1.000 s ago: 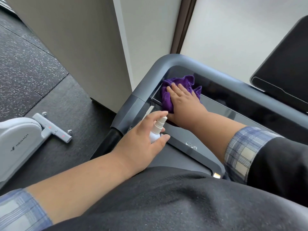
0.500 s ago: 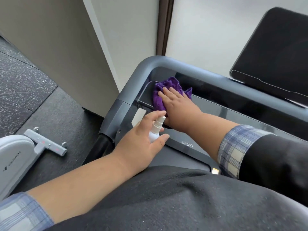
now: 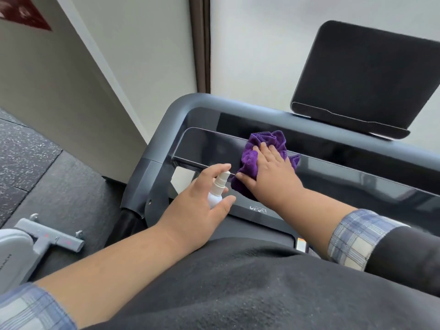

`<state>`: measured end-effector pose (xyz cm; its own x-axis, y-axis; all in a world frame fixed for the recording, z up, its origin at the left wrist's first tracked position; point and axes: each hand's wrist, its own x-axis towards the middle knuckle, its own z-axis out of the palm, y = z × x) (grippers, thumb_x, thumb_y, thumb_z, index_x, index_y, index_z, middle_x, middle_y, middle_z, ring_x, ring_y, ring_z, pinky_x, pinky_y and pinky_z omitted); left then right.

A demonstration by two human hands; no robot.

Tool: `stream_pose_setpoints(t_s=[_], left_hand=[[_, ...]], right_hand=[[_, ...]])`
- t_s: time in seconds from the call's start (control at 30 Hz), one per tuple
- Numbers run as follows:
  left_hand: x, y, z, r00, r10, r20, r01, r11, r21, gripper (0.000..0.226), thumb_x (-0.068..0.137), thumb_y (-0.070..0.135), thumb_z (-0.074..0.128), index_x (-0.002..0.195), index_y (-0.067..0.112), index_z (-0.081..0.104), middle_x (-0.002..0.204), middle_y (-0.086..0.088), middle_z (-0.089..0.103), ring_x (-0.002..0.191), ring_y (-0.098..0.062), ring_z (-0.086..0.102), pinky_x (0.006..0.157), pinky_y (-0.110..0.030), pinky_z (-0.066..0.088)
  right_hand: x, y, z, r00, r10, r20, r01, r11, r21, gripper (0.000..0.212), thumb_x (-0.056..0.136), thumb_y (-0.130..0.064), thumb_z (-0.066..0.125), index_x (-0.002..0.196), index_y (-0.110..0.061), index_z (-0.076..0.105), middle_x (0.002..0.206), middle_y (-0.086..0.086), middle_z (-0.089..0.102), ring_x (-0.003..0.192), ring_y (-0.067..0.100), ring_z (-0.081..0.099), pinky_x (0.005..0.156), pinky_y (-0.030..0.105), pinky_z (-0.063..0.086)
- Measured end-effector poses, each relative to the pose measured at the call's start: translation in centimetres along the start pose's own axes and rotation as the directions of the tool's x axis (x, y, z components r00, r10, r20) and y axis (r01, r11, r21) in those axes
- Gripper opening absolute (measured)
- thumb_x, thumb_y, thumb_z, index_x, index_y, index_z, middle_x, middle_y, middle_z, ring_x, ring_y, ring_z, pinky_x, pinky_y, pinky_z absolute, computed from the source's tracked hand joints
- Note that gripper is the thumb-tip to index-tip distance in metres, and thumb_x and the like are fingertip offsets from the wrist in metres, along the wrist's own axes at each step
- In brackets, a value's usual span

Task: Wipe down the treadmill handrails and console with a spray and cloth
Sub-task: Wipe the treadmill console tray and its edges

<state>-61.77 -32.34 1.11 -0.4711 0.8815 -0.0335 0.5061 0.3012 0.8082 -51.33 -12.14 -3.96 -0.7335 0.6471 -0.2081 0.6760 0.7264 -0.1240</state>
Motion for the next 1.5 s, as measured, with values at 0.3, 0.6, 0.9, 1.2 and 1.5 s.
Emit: stream_pose_setpoints(t_s=[0.3,0.6,0.9,1.2,1.5], left_hand=[[-0.2,1.8,1.4,0.999,0.012,0.035,-0.014,0.998,0.058,0.065,0.093,0.033,0.066,0.125,0.073,0.026,0.112,0.045,0.048,0.103,0.012,0.054,0.082,0.001,0.034],[1.1,6.9,7.5,0.995,0.047,0.088,-0.056,0.993,0.1,0.063,0.091,0.039,0.064,0.126,0.073,0.024,0.112,0.043,0.05,0.106,0.008,0.054,0.084,-0.004,0.038],[1.9,14.2,16.9,0.976,0.107,0.189,-0.119,0.992,0.05,0.061,0.09,0.042,0.063,0.123,0.076,0.023,0.114,0.027,0.055,0.106,0.005,0.055,0.086,-0.008,0.038],[0.9,18.4,23.5,0.967,0.113,0.227,-0.128,0.99,0.052,0.063,0.092,0.037,0.066,0.123,0.074,0.026,0.106,0.03,0.057,0.101,0.015,0.053,0.08,0.001,0.033],[0.4,19.6,25.9,0.976,0.043,0.214,-0.062,0.995,0.084,0.057,0.091,0.04,0.064,0.128,0.068,0.03,0.104,0.03,0.059,0.098,0.007,0.056,0.084,-0.019,0.043]], right_hand=[[0.5,0.5,-0.1,0.987,-0.161,-0.008,0.16,0.986,-0.043,0.1,0.082,-0.084,0.016,0.159,-0.02,0.016,0.168,0.004,0.013,0.154,0.025,0.009,0.122,0.055,0.015],[-3.0,7.7,-0.8,0.996,-0.084,0.006,0.084,0.996,0.029,0.1,0.08,-0.081,0.01,0.159,-0.02,0.016,0.168,0.001,0.011,0.154,0.021,0.007,0.123,0.051,0.013],[-10.8,21.5,-1.2,0.998,0.062,0.012,-0.063,0.997,0.038,0.097,0.084,-0.082,0.014,0.159,-0.022,0.016,0.168,0.0,0.01,0.154,0.02,0.007,0.123,0.05,0.013],[-16.8,32.8,-1.5,0.962,0.271,-0.015,-0.268,0.958,0.102,0.094,0.086,-0.078,0.021,0.16,-0.02,0.019,0.168,-0.001,0.011,0.154,0.019,0.009,0.123,0.049,0.014],[-13.9,28.0,-1.0,0.996,0.086,0.008,-0.086,0.996,0.037,0.096,0.083,-0.075,0.009,0.159,-0.018,0.015,0.168,0.005,0.007,0.155,0.024,0.003,0.12,0.057,0.01]])
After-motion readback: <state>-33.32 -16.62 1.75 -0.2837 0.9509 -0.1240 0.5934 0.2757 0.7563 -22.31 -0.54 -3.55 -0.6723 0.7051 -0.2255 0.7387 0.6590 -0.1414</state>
